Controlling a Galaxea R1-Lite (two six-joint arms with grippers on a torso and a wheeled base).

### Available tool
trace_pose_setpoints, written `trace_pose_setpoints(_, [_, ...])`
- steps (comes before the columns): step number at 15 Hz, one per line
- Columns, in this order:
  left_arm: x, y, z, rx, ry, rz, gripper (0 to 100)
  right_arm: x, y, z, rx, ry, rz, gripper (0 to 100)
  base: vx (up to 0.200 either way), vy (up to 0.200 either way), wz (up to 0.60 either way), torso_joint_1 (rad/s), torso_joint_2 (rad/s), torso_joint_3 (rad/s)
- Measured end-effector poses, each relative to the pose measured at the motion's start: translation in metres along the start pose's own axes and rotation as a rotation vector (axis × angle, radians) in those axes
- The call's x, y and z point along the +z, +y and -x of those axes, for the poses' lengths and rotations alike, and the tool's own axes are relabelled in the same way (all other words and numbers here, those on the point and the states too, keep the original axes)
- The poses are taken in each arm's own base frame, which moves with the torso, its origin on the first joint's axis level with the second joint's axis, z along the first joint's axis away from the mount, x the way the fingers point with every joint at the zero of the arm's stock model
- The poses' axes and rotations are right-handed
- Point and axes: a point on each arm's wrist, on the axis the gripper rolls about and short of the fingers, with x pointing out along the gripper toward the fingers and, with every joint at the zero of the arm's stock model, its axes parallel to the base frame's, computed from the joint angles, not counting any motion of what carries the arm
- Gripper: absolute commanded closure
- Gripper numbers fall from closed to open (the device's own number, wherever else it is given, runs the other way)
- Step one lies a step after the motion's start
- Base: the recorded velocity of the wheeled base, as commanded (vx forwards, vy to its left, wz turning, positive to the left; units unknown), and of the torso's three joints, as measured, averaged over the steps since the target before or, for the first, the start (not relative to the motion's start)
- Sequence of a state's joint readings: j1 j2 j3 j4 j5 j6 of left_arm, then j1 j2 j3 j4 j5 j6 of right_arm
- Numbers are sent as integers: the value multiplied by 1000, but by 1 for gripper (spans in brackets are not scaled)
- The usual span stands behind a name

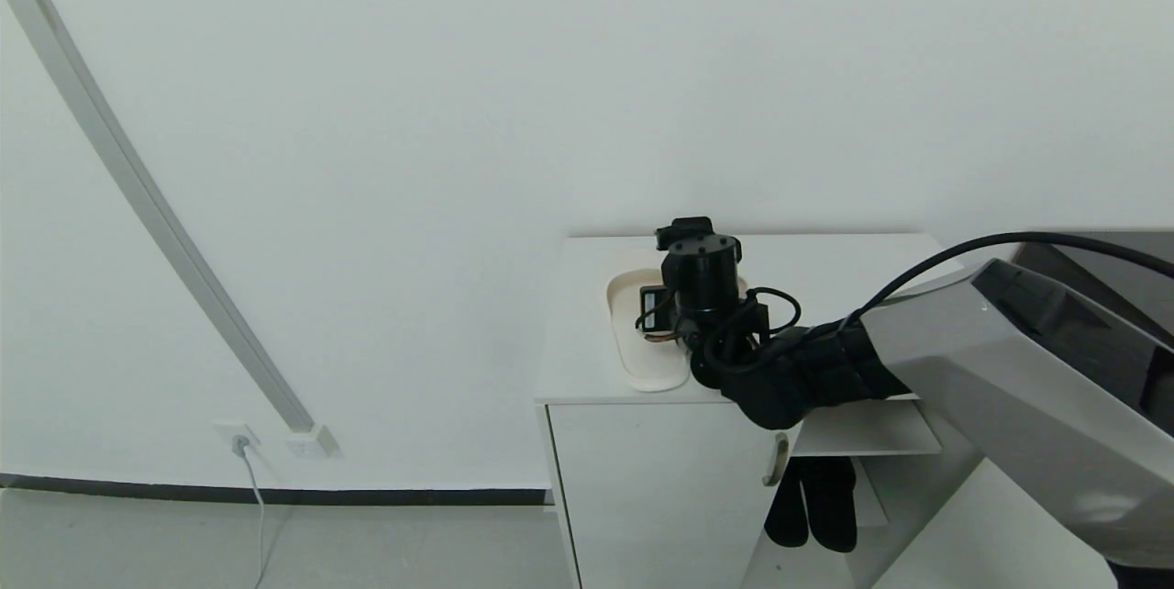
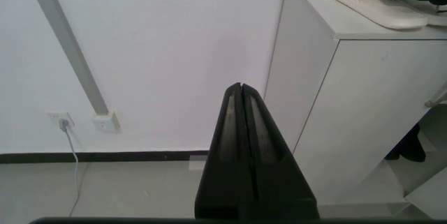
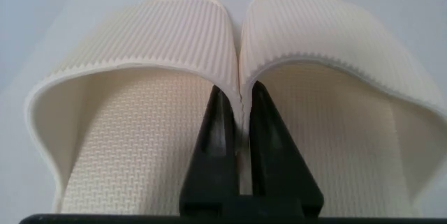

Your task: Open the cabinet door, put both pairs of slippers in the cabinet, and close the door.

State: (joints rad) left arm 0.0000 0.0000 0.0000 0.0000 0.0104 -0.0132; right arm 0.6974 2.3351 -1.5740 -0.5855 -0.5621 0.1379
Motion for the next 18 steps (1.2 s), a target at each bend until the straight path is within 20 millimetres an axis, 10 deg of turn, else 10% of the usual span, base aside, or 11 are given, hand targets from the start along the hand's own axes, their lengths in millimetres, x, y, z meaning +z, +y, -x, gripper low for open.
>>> trace_pose_setpoints(6, [0,0,0,0,0,0,100,10,1,17,18,-4,-2,100,0,0,0,0,0,0])
trace_pose_setpoints(18, [0,0,0,-1,0,-4,100,23,-67,152,325,30,5,100,0,0,0,0,0,0])
